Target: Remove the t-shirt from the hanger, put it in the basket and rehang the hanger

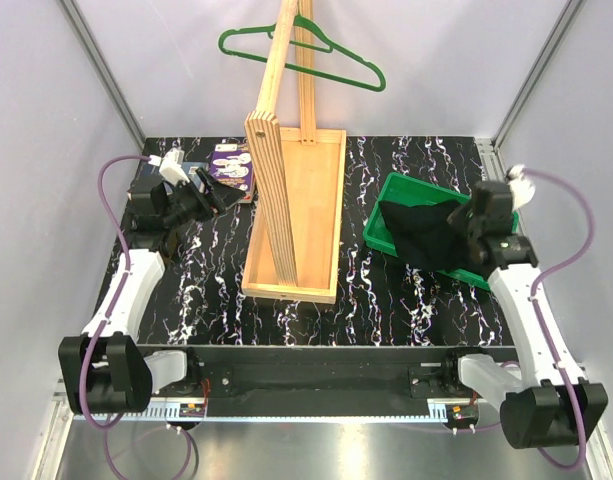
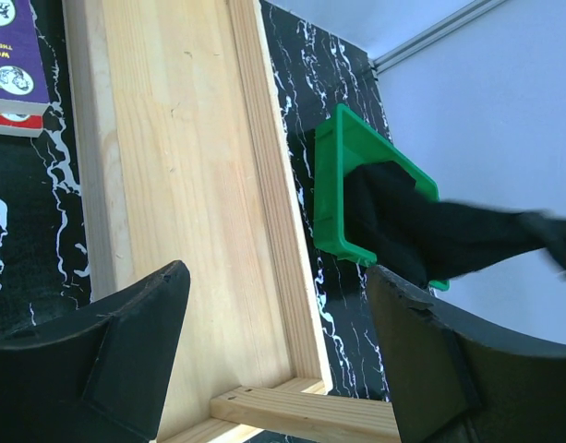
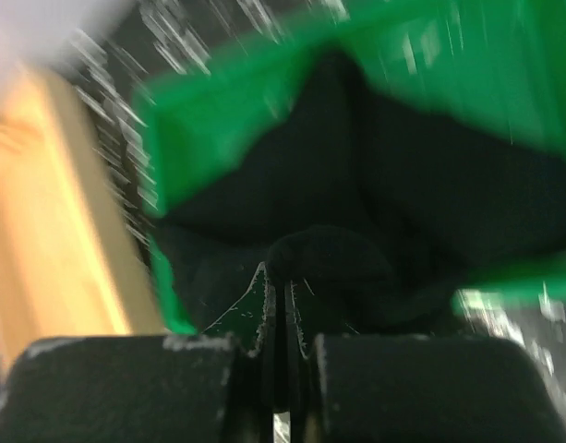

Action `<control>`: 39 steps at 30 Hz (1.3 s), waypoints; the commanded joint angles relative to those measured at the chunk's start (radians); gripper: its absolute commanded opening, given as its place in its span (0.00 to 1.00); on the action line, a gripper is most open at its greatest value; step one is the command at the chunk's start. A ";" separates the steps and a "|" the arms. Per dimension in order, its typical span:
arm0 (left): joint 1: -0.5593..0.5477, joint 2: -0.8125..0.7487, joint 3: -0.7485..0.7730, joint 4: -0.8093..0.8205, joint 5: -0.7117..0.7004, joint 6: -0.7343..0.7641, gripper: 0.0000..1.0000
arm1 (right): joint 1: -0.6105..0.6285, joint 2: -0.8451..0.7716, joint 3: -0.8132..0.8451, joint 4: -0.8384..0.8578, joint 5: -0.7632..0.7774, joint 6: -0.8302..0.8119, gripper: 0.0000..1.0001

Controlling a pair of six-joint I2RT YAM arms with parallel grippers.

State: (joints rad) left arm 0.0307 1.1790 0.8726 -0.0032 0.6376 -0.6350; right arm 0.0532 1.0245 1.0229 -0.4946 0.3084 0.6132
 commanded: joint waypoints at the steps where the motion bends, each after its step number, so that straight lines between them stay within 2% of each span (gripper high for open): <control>1: -0.003 -0.038 -0.015 0.068 0.025 -0.003 0.81 | 0.004 0.012 -0.171 -0.038 -0.133 0.195 0.00; 7: -0.003 -0.039 -0.018 0.068 0.020 0.000 0.81 | 0.004 0.140 -0.273 0.140 -0.207 0.237 0.02; 15: -0.003 -0.030 -0.017 0.063 0.020 0.001 0.81 | 0.001 0.420 -0.138 0.171 -0.183 0.194 0.08; 19: -0.002 -0.028 -0.015 0.063 0.020 0.003 0.81 | -0.003 0.575 -0.029 0.202 -0.198 0.146 0.08; 24: -0.002 -0.022 -0.011 0.052 0.016 0.012 0.81 | -0.004 0.745 0.019 0.212 -0.198 0.079 0.07; 27: 0.000 -0.019 -0.011 0.054 0.019 0.009 0.81 | -0.004 0.760 -0.044 0.258 -0.203 0.048 0.07; 30: -0.003 -0.012 -0.012 0.062 0.030 -0.002 0.81 | -0.004 0.740 -0.066 0.257 -0.190 0.007 0.12; 31: -0.002 -0.009 -0.015 0.066 0.031 -0.006 0.81 | -0.004 0.726 -0.069 0.252 -0.192 -0.004 0.15; 32: -0.002 -0.007 -0.015 0.068 0.033 -0.006 0.81 | -0.004 0.689 -0.066 0.248 -0.196 -0.024 0.22; 35: -0.002 -0.009 -0.017 0.068 0.031 -0.005 0.81 | -0.006 0.602 -0.006 0.170 -0.206 -0.067 0.37; 36: -0.002 -0.010 -0.018 0.068 0.030 -0.005 0.81 | -0.006 0.580 0.040 0.116 -0.204 -0.076 0.49; 38: -0.002 -0.013 -0.018 0.068 0.028 -0.003 0.81 | -0.006 0.513 0.086 0.067 -0.196 -0.099 0.59; 39: -0.003 -0.015 -0.018 0.068 0.027 -0.002 0.81 | -0.006 0.491 0.123 0.020 -0.192 -0.101 0.76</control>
State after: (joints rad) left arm 0.0307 1.1679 0.8574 0.0097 0.6445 -0.6376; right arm 0.0521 1.6459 1.0229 -0.3161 0.0906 0.5911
